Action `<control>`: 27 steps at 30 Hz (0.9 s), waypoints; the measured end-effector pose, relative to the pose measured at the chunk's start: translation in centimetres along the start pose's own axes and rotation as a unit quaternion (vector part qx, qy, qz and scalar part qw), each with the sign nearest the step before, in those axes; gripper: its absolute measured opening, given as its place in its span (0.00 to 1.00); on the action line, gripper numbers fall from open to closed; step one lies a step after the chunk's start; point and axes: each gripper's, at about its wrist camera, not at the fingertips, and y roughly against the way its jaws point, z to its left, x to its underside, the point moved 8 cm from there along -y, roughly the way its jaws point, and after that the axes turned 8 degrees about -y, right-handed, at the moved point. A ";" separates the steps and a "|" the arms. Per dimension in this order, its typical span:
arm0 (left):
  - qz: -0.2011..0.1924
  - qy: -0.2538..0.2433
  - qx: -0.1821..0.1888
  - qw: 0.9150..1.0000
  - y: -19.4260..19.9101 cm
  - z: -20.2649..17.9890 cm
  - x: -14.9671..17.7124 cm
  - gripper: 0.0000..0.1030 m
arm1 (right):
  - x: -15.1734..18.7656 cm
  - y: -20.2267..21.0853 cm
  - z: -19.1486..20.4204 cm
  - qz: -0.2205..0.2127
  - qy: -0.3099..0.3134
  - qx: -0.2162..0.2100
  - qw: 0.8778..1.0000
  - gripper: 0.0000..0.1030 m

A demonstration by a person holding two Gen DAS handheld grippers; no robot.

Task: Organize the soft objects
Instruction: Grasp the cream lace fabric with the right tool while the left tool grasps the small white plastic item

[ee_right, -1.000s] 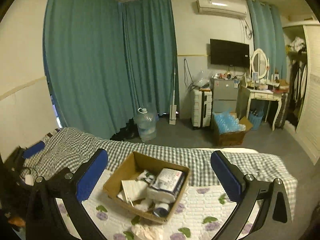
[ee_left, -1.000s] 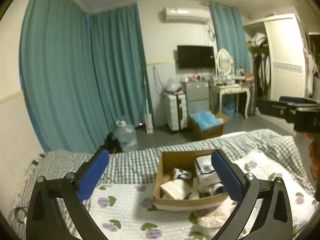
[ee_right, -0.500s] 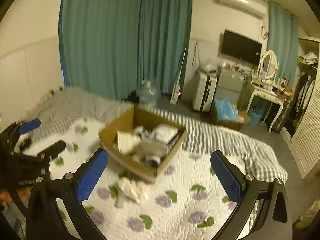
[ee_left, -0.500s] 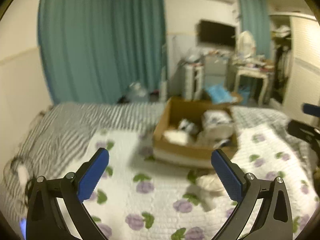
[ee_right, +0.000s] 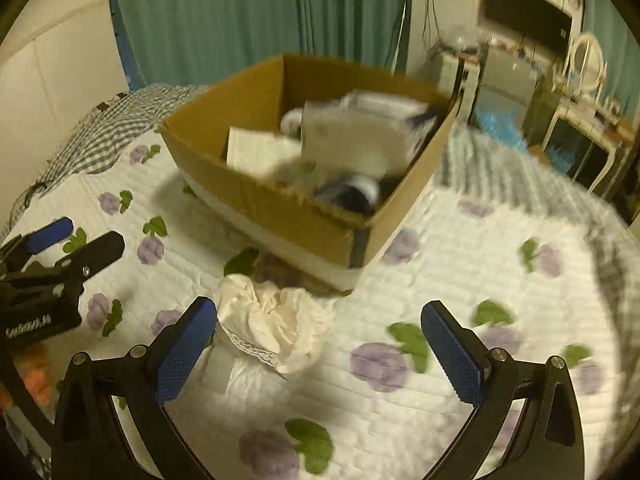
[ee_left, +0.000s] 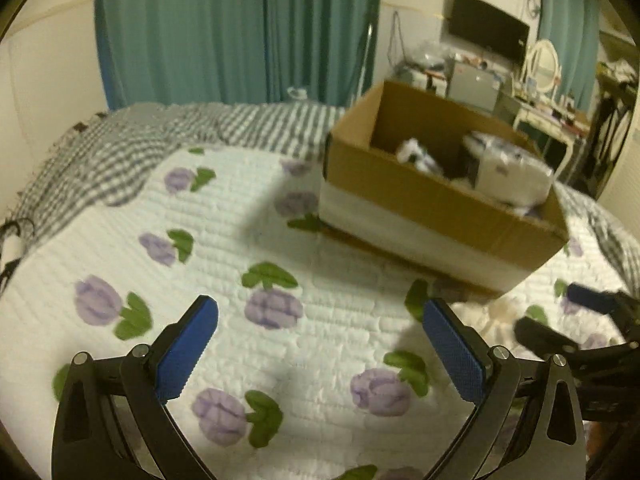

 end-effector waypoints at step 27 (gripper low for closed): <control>0.052 -0.083 0.094 0.991 -3.2 -11.3 3.6 0.85 | 3.3 -0.2 -4.1 0.004 -0.075 0.014 0.997 0.19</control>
